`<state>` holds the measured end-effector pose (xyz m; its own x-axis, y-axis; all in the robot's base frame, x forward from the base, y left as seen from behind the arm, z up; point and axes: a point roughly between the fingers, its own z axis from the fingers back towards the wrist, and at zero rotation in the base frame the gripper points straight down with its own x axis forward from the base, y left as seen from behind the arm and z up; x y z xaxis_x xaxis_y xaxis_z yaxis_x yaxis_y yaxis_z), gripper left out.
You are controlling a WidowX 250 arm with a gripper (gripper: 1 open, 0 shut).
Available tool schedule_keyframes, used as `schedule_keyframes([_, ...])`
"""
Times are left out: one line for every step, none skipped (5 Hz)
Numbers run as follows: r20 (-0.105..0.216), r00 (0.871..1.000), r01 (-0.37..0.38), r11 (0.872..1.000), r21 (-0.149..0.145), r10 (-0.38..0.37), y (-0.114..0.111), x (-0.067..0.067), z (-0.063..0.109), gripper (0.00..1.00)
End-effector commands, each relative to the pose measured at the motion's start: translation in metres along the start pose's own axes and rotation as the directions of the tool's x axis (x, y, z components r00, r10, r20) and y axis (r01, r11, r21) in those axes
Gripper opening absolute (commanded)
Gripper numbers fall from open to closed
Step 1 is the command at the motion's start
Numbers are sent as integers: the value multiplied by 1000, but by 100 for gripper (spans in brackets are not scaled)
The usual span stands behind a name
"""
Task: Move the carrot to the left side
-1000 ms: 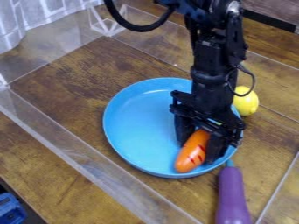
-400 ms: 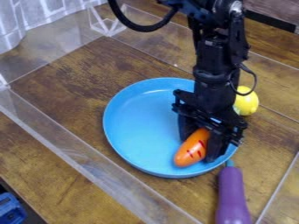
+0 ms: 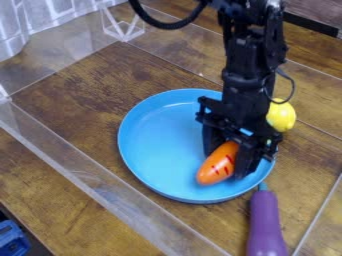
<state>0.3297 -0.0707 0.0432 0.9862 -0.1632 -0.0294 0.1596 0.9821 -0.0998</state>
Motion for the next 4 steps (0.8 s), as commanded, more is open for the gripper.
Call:
schedule_keyframes([120, 993, 0, 1000, 14, -1, 0, 14, 50, 0])
schedule_keyframes([146, 989, -17, 999, 34, 12, 6, 17, 74, 0])
schedule_keyframes([171, 985, -38, 998, 53, 29, 19, 16, 93, 0])
schedule_keyframes([183, 982, -51, 996, 75, 37, 38, 13, 109, 0])
